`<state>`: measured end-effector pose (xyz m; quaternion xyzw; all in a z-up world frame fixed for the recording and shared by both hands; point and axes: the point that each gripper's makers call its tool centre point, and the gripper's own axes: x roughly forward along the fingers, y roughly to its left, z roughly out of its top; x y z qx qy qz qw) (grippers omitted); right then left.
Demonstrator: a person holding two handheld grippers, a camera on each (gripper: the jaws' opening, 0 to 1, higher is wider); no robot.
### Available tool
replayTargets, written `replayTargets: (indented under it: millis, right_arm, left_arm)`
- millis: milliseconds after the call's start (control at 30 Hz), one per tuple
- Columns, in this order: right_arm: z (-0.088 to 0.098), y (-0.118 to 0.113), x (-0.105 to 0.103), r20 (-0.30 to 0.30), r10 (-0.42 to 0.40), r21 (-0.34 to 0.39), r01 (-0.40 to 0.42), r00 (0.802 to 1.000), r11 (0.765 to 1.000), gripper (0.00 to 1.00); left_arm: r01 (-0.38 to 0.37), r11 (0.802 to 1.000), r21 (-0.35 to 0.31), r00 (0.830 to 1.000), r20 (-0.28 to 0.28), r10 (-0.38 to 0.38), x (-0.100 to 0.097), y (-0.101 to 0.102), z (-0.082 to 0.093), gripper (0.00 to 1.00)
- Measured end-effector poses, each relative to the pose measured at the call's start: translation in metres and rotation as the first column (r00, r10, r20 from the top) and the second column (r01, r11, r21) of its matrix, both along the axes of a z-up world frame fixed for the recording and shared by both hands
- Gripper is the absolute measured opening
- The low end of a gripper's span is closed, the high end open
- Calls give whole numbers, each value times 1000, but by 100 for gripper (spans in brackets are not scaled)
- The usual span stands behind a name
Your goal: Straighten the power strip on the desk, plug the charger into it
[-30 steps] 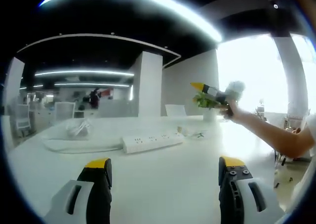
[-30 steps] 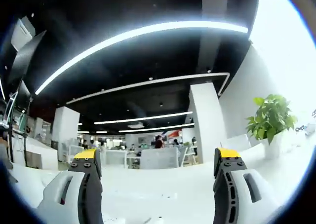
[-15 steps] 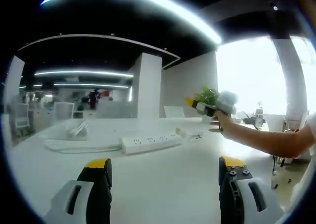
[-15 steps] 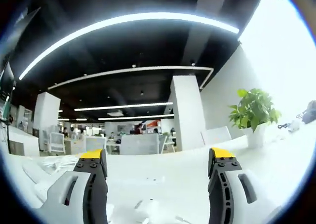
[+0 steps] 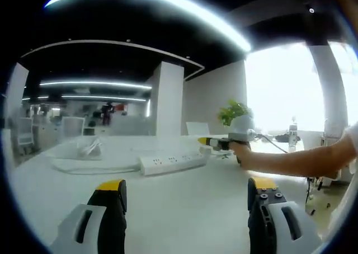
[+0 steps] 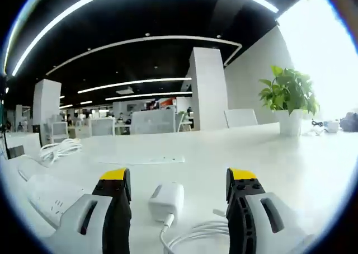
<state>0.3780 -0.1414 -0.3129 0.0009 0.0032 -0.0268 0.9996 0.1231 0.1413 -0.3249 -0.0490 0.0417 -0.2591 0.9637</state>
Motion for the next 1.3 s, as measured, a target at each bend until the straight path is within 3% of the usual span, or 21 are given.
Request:
replayTargets:
  millis: [167, 333, 767, 1100, 1300]
  right_arm:
    - [-11, 2, 10, -52, -9, 14, 10, 999, 1000, 67]
    - [-21, -3, 7, -103, -48, -12, 47, 994, 999, 63]
    - [-35, 4, 12, -163, -36, -56, 27, 986, 998, 69]
    - [-43, 3, 14, -196, -36, -70, 23, 980, 997, 64]
    - [-43, 3, 17, -202, -30, -77, 15, 979, 997, 56]
  left_arm:
    - [-4, 1000, -5, 1000, -2, 4, 1, 1, -2, 92]
    - [10, 1000, -5, 1000, -6, -10, 1, -4, -4, 92]
    - [3, 1000, -12, 1000, -11, -4, 4, -1, -6, 92]
    - [10, 1000, -7, 1000, -14, -10, 6, -3, -7, 92]
    - [11, 1000, -3, 1000, -15, -11, 7, -4, -7, 92]
